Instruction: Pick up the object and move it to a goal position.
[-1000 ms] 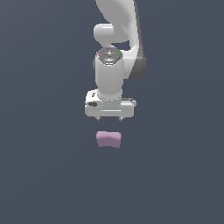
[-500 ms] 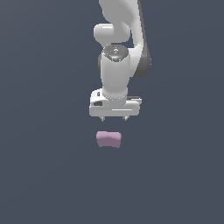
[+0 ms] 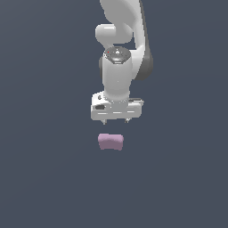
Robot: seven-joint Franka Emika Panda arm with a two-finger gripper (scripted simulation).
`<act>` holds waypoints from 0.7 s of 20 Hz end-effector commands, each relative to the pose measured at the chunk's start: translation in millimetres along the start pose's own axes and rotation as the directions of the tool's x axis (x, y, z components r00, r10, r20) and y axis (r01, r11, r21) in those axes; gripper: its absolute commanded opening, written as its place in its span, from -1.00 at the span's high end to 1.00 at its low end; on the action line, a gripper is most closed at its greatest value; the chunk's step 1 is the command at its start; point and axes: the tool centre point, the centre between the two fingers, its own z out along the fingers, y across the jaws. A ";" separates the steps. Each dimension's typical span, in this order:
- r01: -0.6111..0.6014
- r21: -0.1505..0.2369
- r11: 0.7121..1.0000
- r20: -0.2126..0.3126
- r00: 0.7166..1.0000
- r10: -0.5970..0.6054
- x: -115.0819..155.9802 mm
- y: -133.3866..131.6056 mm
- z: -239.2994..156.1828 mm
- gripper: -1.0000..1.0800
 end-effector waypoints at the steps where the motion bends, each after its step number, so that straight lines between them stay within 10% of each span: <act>1: 0.032 0.000 0.999 0.002 0.999 -0.032 0.9 0.5 1.0 -0.92; 14: 0.322 0.001 0.947 0.016 0.946 -0.322 8.8 4.8 10.3 -0.92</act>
